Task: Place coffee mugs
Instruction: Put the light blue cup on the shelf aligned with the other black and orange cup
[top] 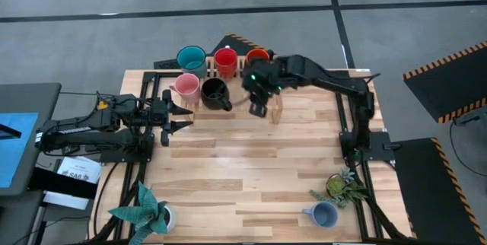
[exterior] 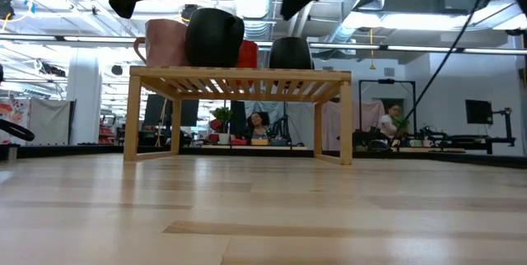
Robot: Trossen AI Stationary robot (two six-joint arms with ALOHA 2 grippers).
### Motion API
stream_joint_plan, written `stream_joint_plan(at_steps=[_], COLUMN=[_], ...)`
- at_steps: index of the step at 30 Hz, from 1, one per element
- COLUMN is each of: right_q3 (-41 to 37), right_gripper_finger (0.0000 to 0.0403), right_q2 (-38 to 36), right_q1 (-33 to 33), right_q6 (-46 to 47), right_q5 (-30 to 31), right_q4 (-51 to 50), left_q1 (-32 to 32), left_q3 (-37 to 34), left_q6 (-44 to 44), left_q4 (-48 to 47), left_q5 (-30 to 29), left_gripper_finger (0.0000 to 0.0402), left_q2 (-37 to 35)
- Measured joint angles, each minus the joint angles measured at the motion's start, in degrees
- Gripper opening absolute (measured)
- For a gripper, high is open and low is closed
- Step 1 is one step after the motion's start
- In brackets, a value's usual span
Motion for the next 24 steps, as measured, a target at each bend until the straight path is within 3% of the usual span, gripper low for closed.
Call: stream_joint_plan(at_steps=[4,15,20,24], right_q3=[-11.7,-52.4,-63.7,-68.2], right_gripper_finger=[0.0164,0.0164,0.0164,0.0164], right_q2=[-7.2,-36.6,-45.7,-50.0], right_q1=[3.2,11.3,14.3,16.3], right_q6=[0.7,9.8,11.2,11.2], right_q5=[3.5,8.5,9.1,9.1], right_q4=[4.4,31.5,40.9,47.8], left_q1=[0.0,0.0,0.0,0.0], left_q3=[0.0,0.0,0.0,0.0], left_q6=[-0.7,-1.4,-1.4,-1.4], left_q4=[0.2,0.1,0.1,0.3], left_q5=[0.0,0.0,-0.1,-0.1], left_gripper_finger=[0.0158,0.0158,0.0158,0.0158], left_q2=[0.0,0.0,0.0,0.0])
